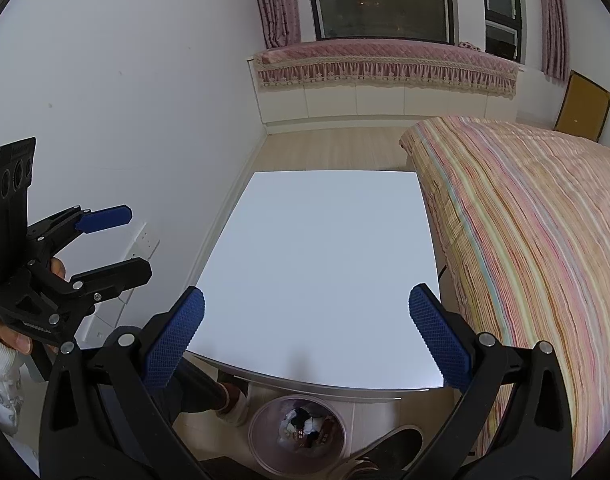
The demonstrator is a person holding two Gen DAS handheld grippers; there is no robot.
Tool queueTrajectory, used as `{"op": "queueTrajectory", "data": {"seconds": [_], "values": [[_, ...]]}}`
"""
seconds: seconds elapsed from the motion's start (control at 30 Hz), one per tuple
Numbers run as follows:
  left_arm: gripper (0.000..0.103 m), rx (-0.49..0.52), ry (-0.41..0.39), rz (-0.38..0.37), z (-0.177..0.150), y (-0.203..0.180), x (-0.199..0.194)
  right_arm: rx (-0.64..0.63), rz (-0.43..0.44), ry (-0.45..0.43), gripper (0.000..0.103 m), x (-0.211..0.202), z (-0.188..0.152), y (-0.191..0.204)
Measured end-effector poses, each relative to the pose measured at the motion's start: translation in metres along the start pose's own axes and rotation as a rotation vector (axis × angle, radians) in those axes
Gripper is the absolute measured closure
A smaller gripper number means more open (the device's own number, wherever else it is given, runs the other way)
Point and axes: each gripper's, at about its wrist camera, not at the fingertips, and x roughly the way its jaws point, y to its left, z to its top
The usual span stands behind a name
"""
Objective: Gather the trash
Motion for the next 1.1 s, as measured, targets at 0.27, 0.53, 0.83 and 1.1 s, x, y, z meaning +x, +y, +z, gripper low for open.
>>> {"op": "queueTrajectory", "data": {"seconds": [0.27, 0.53, 0.83, 1.1], "values": [[0.006, -0.005, 0.002, 0.000, 0.0005, -0.0020, -0.0029, -0.005, -0.005, 0.003, 0.003, -0.0003, 0.0006, 0.0013], [0.006, -0.007, 0.005, 0.001, 0.0017, -0.0020, -0.0040, -0.009, -0.010, 0.002, 0.003, -0.0016, 0.0011, 0.0020], [0.006, -0.006, 0.005, 0.002, 0.0013, -0.0033, -0.0034, -0.012, -0.012, 0.002, 0.003, -0.0020, 0.0000, 0.0009], [0.006, -0.005, 0.009, 0.000, 0.0012, -0.0039, -0.0019, -0.010, -0.013, 0.004, 0.003, -0.0032, -0.0002, -0.0006]]}}
